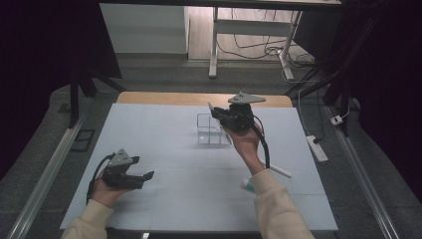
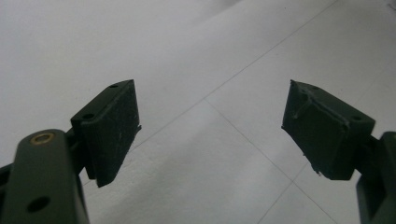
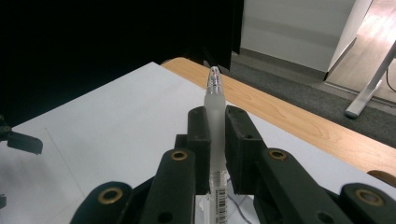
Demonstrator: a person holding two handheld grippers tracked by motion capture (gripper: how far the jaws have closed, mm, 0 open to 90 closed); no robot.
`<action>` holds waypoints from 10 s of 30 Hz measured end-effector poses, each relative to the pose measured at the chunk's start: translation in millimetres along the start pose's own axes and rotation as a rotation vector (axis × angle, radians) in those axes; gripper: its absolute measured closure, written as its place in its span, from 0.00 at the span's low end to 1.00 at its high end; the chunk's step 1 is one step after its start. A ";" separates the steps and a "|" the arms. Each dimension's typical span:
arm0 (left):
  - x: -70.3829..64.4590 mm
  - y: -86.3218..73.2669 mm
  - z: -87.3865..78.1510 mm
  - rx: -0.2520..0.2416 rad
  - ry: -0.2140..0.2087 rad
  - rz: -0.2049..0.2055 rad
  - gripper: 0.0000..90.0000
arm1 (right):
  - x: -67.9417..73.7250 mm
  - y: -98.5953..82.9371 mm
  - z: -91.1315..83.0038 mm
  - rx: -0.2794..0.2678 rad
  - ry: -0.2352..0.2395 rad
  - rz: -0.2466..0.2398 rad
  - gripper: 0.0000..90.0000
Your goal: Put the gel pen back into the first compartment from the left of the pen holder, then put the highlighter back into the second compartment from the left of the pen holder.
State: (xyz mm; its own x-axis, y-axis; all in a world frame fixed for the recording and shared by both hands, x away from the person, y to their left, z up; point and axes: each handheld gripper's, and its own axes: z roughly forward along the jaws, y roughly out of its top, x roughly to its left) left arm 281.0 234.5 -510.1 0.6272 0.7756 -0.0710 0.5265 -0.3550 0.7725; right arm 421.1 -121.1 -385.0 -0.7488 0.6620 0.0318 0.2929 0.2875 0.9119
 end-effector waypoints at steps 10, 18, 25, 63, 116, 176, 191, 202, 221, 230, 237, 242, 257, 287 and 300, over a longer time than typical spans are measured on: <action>0.3 0.0 -0.5 -0.002 0.000 0.000 0.21 | -1.6 6.0 8.6 -0.005 -0.013 -0.008 0.89; 0.5 0.0 -0.1 0.000 0.000 0.001 0.21 | -3.3 10.8 15.3 -0.017 -0.014 -0.001 0.89; 0.6 -0.1 -0.3 -0.001 -0.001 0.002 0.21 | -5.1 13.2 22.4 -0.030 -0.013 0.007 0.89; -0.3 0.4 0.7 -0.002 -0.007 0.004 0.21 | -15.1 16.8 56.4 -0.055 -0.013 0.031 0.89; -1.9 0.1 1.0 0.006 0.001 0.016 0.21 | -27.1 7.1 65.5 -0.017 0.000 0.047 0.56; -2.7 1.9 3.0 0.011 0.011 0.013 0.21 | -62.1 -71.3 -42.4 0.250 0.025 -0.069 0.49; -2.3 2.0 1.8 0.008 0.015 0.010 0.21 | -66.5 -92.1 -65.6 0.321 0.038 -0.097 0.47; -3.7 1.9 -0.1 0.003 0.014 0.013 0.21 | -73.4 -102.0 -80.7 0.394 0.027 -0.110 0.45; -4.2 2.6 0.9 0.004 0.014 0.015 0.21 | -84.7 -112.5 -90.1 0.531 0.046 -0.117 0.44; -4.5 2.8 2.0 0.008 0.011 0.018 0.21 | -86.5 -117.1 -91.0 0.573 0.055 -0.125 0.43; -4.5 2.8 3.1 0.011 0.009 0.022 0.21 | -86.2 -119.3 -82.2 0.596 0.059 -0.133 0.43; -4.4 2.6 2.5 0.010 0.010 0.022 0.21 | -87.8 -122.6 -74.4 0.619 0.048 -0.139 0.43; -4.5 2.4 2.5 0.011 0.011 0.024 0.21 | -90.9 -132.6 -56.2 0.697 0.021 -0.152 0.44; -3.6 2.1 2.4 0.013 0.013 0.021 0.21 | -93.0 -139.4 -49.7 0.763 0.079 -0.190 0.85; -1.9 1.2 2.0 0.012 0.016 0.015 0.21 | -92.0 -137.7 -54.6 0.729 0.070 -0.229 0.87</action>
State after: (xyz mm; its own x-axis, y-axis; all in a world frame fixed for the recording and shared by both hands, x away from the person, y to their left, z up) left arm 281.6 231.6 -510.3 0.6261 0.7782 -0.0494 0.5239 -0.3729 0.7658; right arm 417.2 -259.3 -491.1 -0.8666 0.4930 -0.0773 0.4263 0.8119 0.3989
